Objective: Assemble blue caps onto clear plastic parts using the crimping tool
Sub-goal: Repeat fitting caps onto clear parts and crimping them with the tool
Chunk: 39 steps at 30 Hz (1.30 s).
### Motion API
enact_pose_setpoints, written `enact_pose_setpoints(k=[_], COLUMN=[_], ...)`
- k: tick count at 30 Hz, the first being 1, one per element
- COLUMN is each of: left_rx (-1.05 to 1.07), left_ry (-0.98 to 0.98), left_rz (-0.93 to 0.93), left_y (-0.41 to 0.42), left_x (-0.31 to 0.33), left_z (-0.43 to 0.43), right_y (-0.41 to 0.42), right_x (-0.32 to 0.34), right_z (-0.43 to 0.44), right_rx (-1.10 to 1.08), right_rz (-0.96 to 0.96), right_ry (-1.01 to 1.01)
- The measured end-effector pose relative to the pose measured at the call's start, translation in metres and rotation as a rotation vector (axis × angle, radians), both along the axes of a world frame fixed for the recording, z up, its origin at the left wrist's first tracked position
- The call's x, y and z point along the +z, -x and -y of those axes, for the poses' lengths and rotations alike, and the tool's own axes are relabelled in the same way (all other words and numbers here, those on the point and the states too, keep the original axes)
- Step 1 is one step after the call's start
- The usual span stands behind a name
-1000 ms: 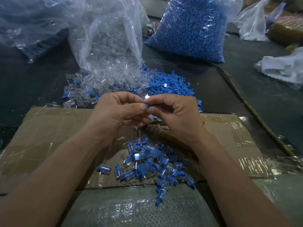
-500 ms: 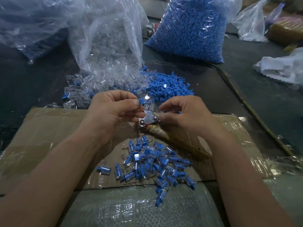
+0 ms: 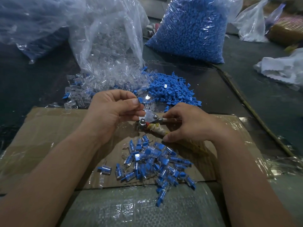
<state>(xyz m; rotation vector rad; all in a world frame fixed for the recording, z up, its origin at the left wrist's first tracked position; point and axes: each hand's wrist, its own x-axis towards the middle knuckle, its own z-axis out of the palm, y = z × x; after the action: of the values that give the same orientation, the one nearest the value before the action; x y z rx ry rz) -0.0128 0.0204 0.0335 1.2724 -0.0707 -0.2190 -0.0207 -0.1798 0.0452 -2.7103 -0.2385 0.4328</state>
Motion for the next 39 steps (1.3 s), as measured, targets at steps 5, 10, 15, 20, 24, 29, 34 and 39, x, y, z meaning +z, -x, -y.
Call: enact_pose_setpoints(k=[5,10,15,20,24,29,34,39], left_rx=[-0.001,0.001,-0.002,0.04,0.064,0.1,0.134,0.142], left_ry=[0.024,0.042,0.028,0.041,0.049,0.079,0.092,0.061], left_rz=[-0.015,-0.024,-0.016,-0.014,-0.003,0.017,0.053,0.117], left_y=[-0.001,-0.002,-0.004,-0.007,-0.009,-0.008,-0.008,-0.007], left_x=[-0.001,-0.001,-0.001,-0.004,-0.006,-0.009,-0.01,-0.009], left_z=[0.0,0.0,-0.002,-0.003,-0.001,0.002,0.003,0.001], right_y=[-0.002,-0.003,-0.003,-0.005,-0.001,0.003,0.003,0.004], right_x=[-0.006,-0.006,-0.004,-0.006,-0.002,-0.004,-0.007,-0.01], right_z=[0.0,0.0,-0.004,-0.005,-0.006,-0.015,-0.021,-0.022], right_rx=[-0.01,-0.031,-0.05,-0.043,-0.121,-0.096,-0.052,0.007], right_rz=[-0.003,0.057,0.179,0.296,0.479,0.474,0.407,0.376], right_ry=[0.06,0.084,0.097,0.084,-0.066,-0.109,-0.086,-0.042])
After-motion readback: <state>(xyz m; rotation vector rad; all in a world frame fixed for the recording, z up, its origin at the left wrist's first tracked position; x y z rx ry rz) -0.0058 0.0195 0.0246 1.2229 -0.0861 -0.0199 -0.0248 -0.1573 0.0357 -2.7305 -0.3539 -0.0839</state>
